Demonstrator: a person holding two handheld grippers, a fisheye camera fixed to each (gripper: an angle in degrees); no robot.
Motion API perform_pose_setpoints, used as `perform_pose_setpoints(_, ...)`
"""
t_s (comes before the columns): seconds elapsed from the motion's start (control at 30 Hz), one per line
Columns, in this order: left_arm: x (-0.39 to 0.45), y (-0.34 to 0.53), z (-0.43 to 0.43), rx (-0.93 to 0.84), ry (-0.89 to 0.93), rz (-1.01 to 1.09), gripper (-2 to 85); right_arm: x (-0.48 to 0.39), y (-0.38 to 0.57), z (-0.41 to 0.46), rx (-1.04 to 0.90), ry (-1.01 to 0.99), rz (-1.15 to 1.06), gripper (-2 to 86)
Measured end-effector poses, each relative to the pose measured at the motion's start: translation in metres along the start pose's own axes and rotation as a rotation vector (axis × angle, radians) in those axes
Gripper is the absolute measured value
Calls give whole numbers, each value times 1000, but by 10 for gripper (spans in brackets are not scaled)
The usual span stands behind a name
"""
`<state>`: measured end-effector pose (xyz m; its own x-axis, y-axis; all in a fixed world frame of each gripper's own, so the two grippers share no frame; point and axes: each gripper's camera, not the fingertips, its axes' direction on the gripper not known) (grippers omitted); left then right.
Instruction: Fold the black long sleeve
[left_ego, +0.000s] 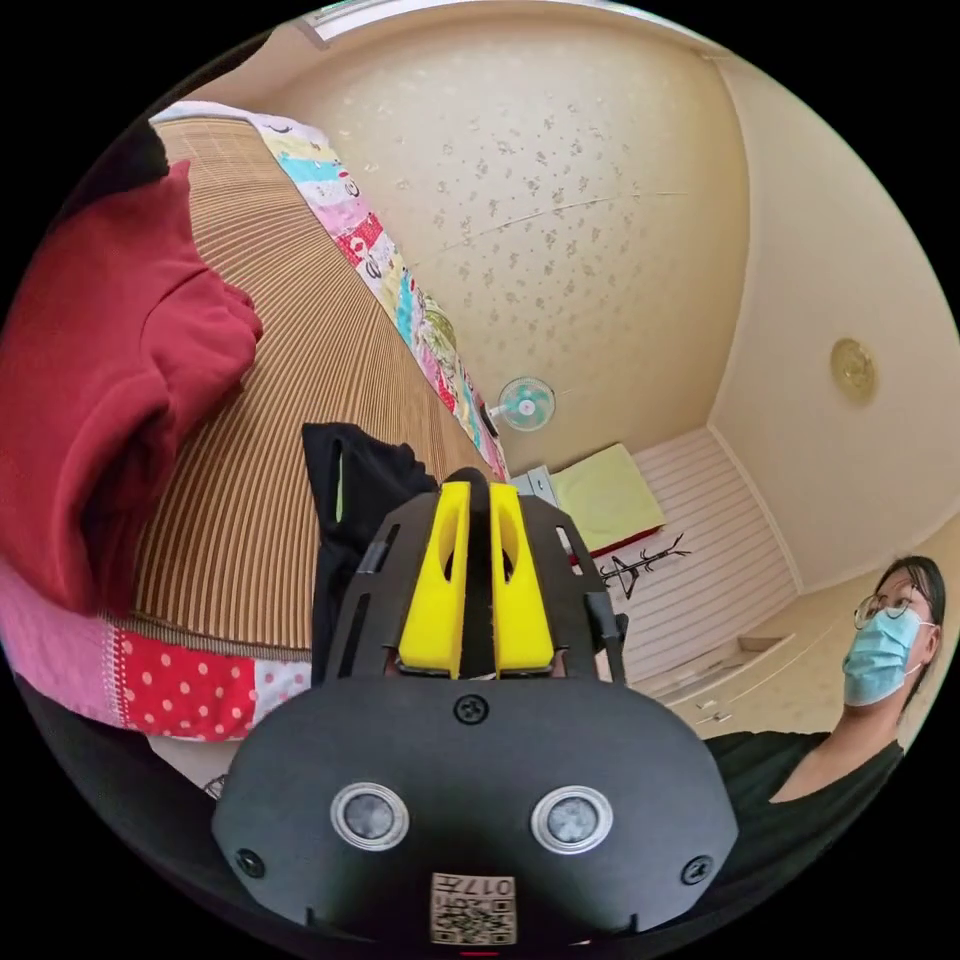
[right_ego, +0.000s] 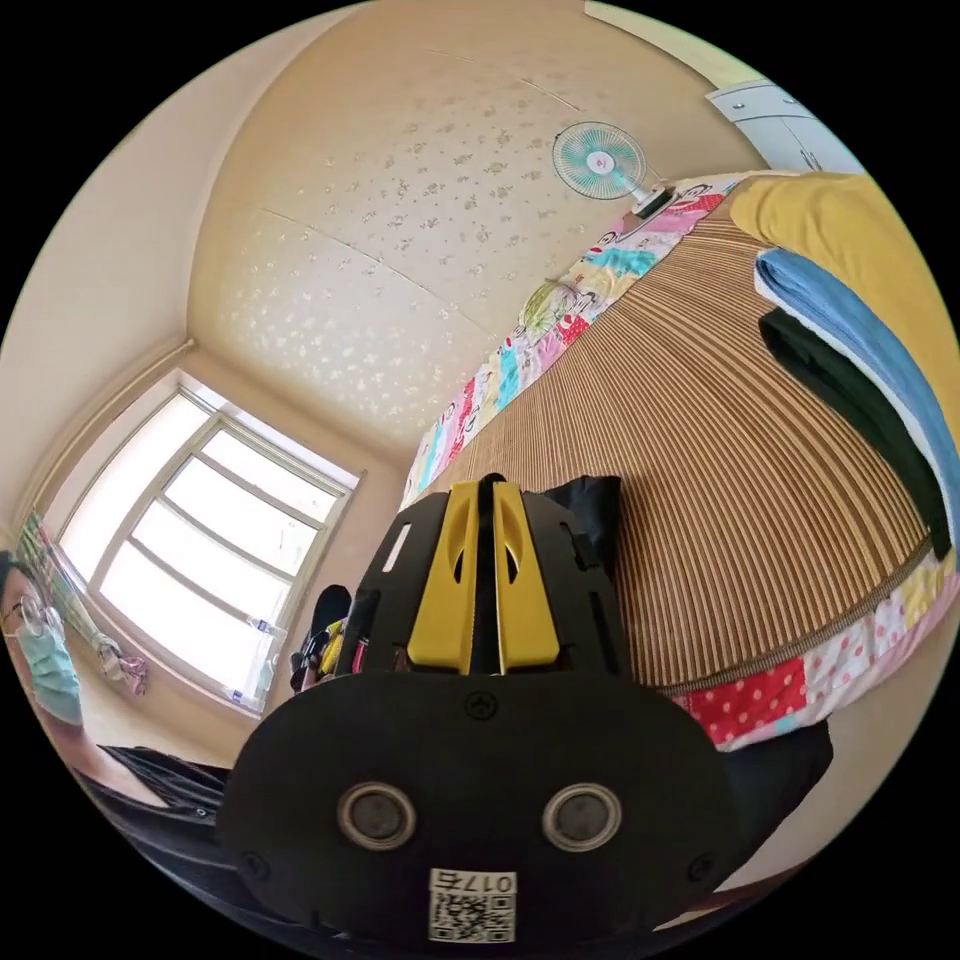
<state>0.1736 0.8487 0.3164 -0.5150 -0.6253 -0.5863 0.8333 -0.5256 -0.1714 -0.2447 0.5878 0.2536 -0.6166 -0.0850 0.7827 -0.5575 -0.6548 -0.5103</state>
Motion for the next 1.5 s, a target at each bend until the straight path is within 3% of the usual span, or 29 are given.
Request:
perform_pose_setpoints(0.27,-55,-101,158,-2,-194,-87,48,21,-59,193,-21,298,-5,41)
perform_pose_setpoints(0.33,-71,-101,183,-18,-224,-102,91,33,-53,228,-62,360,-34,51)
perform_pose_setpoints(0.4,-68,-93,177,1,-237,-84,155,41,-43,249,-96,403,-62,78)
perform_pose_setpoints(0.5,-46,-63,146,18,-238,11,168,32,-19,248,-68,428,-140,114)
perform_pose_setpoints(0.6,-29,-16,127,-90,-275,33,177,13,13,245,-95,353,-209,117)
perform_pose_setpoints(0.8,-25,83,126,-275,-332,-62,175,-59,86,320,-401,195,-367,120)
perform_pose_setpoints(0.93,-50,118,125,-231,-241,-247,114,-135,129,399,-639,-13,-455,133)
perform_pose_setpoints(1.0,-50,122,123,-212,-205,-283,99,-165,146,440,-768,-5,-488,148)
perform_pose_setpoints(1.33,87,124,142,-96,-389,136,66,-262,212,583,-1260,326,-712,226)
perform_pose_setpoints(1.5,100,131,146,-85,-396,183,68,-263,251,604,-1375,656,-972,158)
